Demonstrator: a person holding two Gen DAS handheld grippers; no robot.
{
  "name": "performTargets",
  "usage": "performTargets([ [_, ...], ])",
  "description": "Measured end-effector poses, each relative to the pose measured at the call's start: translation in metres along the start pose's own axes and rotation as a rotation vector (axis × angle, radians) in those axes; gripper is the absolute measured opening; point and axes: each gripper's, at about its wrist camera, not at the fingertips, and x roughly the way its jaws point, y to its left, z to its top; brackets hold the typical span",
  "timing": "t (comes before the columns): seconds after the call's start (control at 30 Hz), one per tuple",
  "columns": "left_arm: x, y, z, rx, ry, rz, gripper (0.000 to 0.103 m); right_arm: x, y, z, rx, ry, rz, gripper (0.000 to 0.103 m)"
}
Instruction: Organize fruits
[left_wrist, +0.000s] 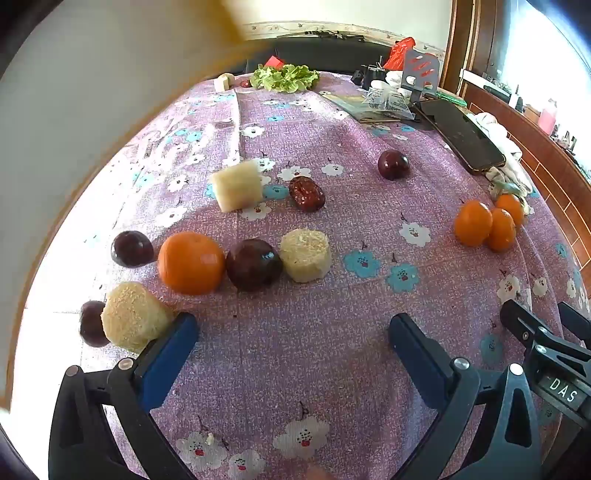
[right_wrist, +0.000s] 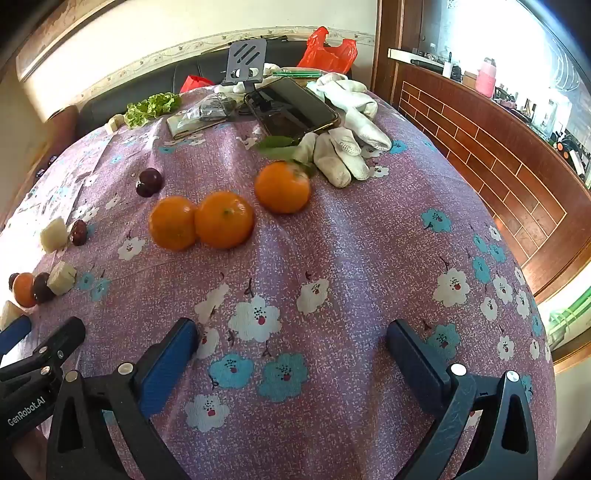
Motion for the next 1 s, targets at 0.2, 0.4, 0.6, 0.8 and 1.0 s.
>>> performTargets([
  [0.2, -0.0018, 0.0012, -0.0017, -0.004, -0.003, -0.006, 0.103, -0.0013, 0.0016, 0.0, -0.001, -0.004, -0.001, 0.103],
  [0.4, -0.0047, 0.002, -0.0015, 0.0, 0.003, 0.0, 0.103, -0.0002, 0.0005, 0.0009, 0.002, 0.003, 0.002, 0.103],
  [0.6, -0.0027, 0.0017, -0.0007, 0.0, 0.005, 0.0, 0.103, -0.0003, 0.0009, 0.0009, 0.001, 0.004, 0.002, 0.103],
  [0.8, -0.0023, 0.0014, -0.0004, 0.0, 0.006, 0.0, 0.103, 0.0019, 0.0026, 0.0017, -0.005, 0.002, 0.0, 0.103],
  [1.0, -0.0023, 0.0015, -0.0005, -0.001, 0.006, 0.0, 0.103, 0.0002, -0.0009, 0.0011, -0.001, 0.001, 0.006, 0.103],
])
